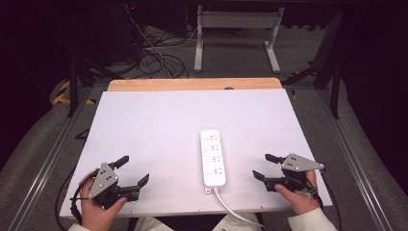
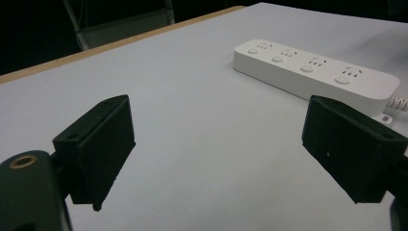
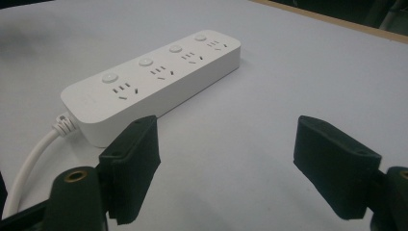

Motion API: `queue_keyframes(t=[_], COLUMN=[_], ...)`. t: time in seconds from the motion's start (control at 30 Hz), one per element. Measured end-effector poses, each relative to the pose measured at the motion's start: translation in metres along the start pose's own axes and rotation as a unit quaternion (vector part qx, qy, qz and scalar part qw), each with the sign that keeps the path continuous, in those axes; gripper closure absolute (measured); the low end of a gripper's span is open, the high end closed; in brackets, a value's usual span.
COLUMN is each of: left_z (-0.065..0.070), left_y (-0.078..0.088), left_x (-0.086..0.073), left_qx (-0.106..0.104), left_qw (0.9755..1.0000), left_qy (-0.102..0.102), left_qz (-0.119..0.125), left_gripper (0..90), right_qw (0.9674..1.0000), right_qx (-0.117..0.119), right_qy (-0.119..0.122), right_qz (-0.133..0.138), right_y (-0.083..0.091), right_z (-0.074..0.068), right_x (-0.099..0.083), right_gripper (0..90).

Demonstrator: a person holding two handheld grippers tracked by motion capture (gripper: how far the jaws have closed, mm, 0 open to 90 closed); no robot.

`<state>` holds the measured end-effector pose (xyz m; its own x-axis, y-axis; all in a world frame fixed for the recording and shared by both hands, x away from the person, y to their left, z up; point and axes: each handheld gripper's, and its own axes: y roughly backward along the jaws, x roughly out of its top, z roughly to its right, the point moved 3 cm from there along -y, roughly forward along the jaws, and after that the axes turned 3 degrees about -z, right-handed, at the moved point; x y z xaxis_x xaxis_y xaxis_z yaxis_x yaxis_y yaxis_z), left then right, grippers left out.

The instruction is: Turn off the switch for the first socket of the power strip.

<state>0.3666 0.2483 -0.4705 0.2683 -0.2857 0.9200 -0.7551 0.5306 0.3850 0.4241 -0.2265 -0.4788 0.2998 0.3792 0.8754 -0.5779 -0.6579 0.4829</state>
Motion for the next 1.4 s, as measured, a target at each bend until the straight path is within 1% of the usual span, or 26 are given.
queue_keyframes(t=[0.4, 0.43, 0.5, 0.57, 0.8, 1.07, 1.2, 1.4], left_z=[0.0, 0.0, 0.0, 0.0, 0.0, 0.0, 0.0, 0.0], left_y=[0.001, 0.001, 0.001, 0.001, 0.001, 0.002, 0.002, 0.002], left_x=[0.001, 0.001, 0.001, 0.001, 0.001, 0.001, 0.001, 0.001], left_qx=[0.006, 0.006, 0.007, 0.008, 0.009, 0.01, 0.011, 0.011], left_qw=[0.9999, 1.0, 0.9999, 0.9999, 0.9999, 0.9999, 0.9999, 0.9999], left_qy=[-0.008, -0.007, -0.007, -0.008, -0.008, -0.006, -0.008, -0.004], left_qz=[0.0, 0.0, 0.0, -0.001, -0.002, -0.005, -0.006, -0.006], left_gripper=[11.7, 11.7, 11.7, 11.7, 11.7, 12.4, 12.5, 12.5], right_qw=[1.0, 1.0, 1.0, 0.9998, 0.9996, 0.9995, 0.9991, 0.9984], right_qx=[0.001, 0.001, -0.002, -0.008, -0.002, 0.016, 0.026, 0.045], right_qy=[0.002, 0.002, 0.006, 0.016, 0.022, 0.021, 0.025, 0.025], right_qz=[-0.002, -0.002, -0.004, -0.01, -0.018, -0.018, -0.023, -0.025], right_y=[0.0, 0.0, 0.0, 0.0, 0.001, 0.001, -0.003, -0.011], right_z=[0.0, 0.0, 0.0, -0.001, -0.003, -0.009, -0.012, -0.017], right_x=[0.0, 0.0, 0.0, 0.0, 0.004, 0.019, 0.028, 0.041], right_gripper=[25.1, 25.0, 25.0, 25.5, 30.5, 37.1, 42.2, 45.9])
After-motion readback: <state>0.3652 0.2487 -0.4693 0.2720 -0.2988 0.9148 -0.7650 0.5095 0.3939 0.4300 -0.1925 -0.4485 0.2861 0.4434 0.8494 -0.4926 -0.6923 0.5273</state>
